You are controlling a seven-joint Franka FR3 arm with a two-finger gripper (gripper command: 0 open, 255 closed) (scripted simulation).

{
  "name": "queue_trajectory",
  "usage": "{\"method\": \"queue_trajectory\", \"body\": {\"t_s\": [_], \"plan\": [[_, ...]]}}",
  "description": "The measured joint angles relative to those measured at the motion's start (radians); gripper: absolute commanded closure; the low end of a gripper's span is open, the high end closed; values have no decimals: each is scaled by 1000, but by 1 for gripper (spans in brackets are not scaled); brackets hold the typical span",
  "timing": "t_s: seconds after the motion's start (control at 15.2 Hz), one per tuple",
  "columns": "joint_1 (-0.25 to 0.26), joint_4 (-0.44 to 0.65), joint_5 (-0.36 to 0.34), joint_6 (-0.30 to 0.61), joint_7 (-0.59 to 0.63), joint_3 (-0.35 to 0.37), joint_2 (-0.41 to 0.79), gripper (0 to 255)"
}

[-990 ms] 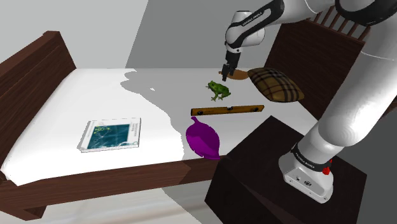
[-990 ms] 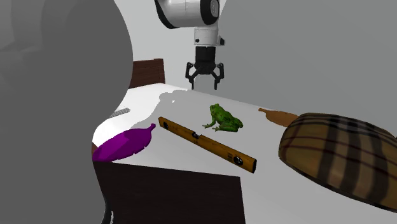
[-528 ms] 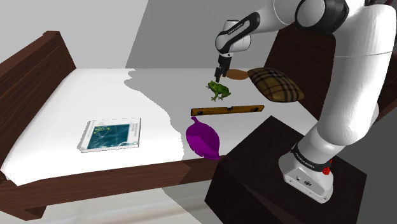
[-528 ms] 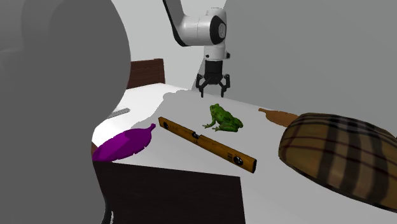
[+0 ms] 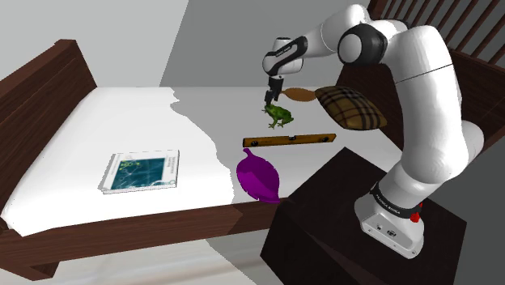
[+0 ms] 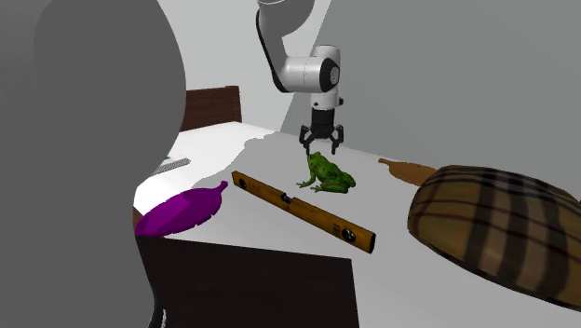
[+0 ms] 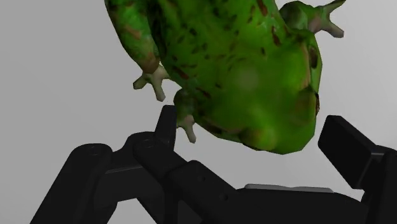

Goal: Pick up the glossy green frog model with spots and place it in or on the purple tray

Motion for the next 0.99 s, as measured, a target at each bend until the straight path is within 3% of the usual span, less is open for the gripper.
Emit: {"method": "queue_trajectory", "body": {"t_s": [0.2, 0.46, 0.86, 0.99], "plan": [[-15, 201, 3, -119, -11, 10, 122, 0], [-39, 465, 1, -143, -17, 11, 319, 0], [-41, 547, 5, -123, -16, 17, 387, 0], [-38, 505, 6, -93, -17, 15, 364, 0]]}}
